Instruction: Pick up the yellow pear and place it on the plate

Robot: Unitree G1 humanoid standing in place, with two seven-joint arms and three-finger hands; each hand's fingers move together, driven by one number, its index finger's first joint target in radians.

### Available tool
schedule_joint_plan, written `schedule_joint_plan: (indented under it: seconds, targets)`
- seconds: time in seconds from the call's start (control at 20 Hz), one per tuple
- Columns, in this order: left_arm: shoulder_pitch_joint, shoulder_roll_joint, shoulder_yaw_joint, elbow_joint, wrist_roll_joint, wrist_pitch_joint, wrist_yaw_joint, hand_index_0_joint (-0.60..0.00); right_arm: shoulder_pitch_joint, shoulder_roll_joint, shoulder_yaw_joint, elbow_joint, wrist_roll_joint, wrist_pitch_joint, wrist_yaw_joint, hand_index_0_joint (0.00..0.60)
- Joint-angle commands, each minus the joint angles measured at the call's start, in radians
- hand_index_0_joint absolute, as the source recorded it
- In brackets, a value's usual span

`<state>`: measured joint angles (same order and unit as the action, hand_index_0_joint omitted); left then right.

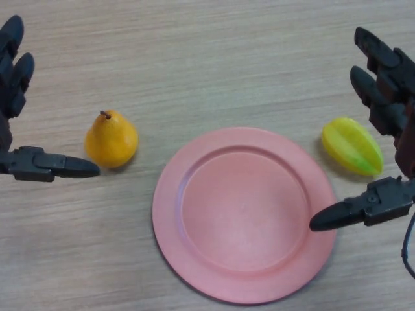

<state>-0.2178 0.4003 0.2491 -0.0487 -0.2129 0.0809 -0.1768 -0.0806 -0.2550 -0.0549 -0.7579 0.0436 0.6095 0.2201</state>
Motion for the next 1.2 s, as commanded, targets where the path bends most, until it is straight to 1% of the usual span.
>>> schedule_joint_plan:
  seconds: [0.05,0.1,0.15,0.2,0.35,0.45,0.5,0.55,0.6,0.7,0.8,0.95,1.0,1.05,1.1,1.15,1.2]
  targets:
    - [-0.07,0.056,0.038,0.02,0.033,-0.205,0.029,0.0,-0.028,-0.015,-0.071,-0.076,0.039,-0.105,-0.047,0.0]
    - [-0.094,0.056,0.022,0.095,0.047,-0.251,0.033,0.0,-0.018,-0.022,-0.074,-0.075,0.03,-0.133,-0.048,0.0]
    - [-0.111,0.058,0.014,0.144,0.048,-0.268,0.031,0.0,-0.008,-0.021,-0.077,-0.073,0.024,-0.147,-0.047,0.0]
    - [-0.145,0.061,0.0,0.236,0.052,-0.307,0.03,0.0,0.006,-0.018,-0.086,-0.081,0.027,-0.147,-0.045,0.0]
    - [-0.204,0.062,-0.031,0.386,0.049,-0.336,0.016,0.0,0.014,-0.018,-0.101,-0.111,0.05,-0.1,-0.05,0.0]
    - [-0.237,0.054,-0.061,0.478,0.086,-0.379,0.018,0.0,0.014,-0.026,-0.102,-0.123,0.039,-0.085,-0.048,0.0]
    - [-0.256,0.037,-0.078,0.534,0.107,-0.411,0.025,0.0,0.019,-0.031,-0.109,-0.13,0.031,-0.091,-0.034,0.0]
    - [-0.267,0.032,-0.089,0.564,0.124,-0.428,0.028,0.0,0.022,-0.032,-0.114,-0.133,0.028,-0.094,-0.027,0.0]
    - [-0.295,0.023,-0.099,0.634,0.154,-0.469,0.042,0.0,0.022,-0.035,-0.124,-0.142,0.023,-0.09,-0.017,0.0]
    - [-0.333,0.008,-0.106,0.734,0.163,-0.528,0.06,0.0,0.032,-0.031,-0.134,-0.159,0.019,-0.086,-0.008,0.0]
    - [-0.373,0.001,-0.121,0.843,0.189,-0.601,0.089,0.0,0.031,-0.028,-0.149,-0.186,0.039,-0.043,-0.004,0.0]
    - [-0.429,-0.005,-0.131,0.956,0.198,-0.671,0.096,0.0,0.03,-0.035,-0.161,-0.193,0.041,-0.029,-0.002,0.0]
    - [-0.449,-0.006,-0.142,0.998,0.221,-0.701,0.105,0.0,0.039,-0.033,-0.163,-0.193,0.036,-0.032,-0.002,0.0]
    - [-0.453,-0.007,-0.144,1.006,0.227,-0.709,0.11,-0.049,0.04,-0.033,-0.164,-0.193,0.035,-0.033,-0.001,0.0]
    - [-0.459,-0.01,-0.144,1.019,0.229,-0.718,0.111,-0.2,0.041,-0.033,-0.165,-0.194,0.035,-0.031,-0.001,0.0]
    - [-0.465,-0.012,-0.143,1.031,0.228,-0.726,0.111,-0.299,0.041,-0.034,-0.166,-0.194,0.034,-0.03,0.0,0.0]
    - [-0.479,-0.018,-0.146,1.068,0.238,-0.748,0.125,-0.449,0.042,-0.035,-0.167,-0.193,0.029,-0.032,0.002,0.0]
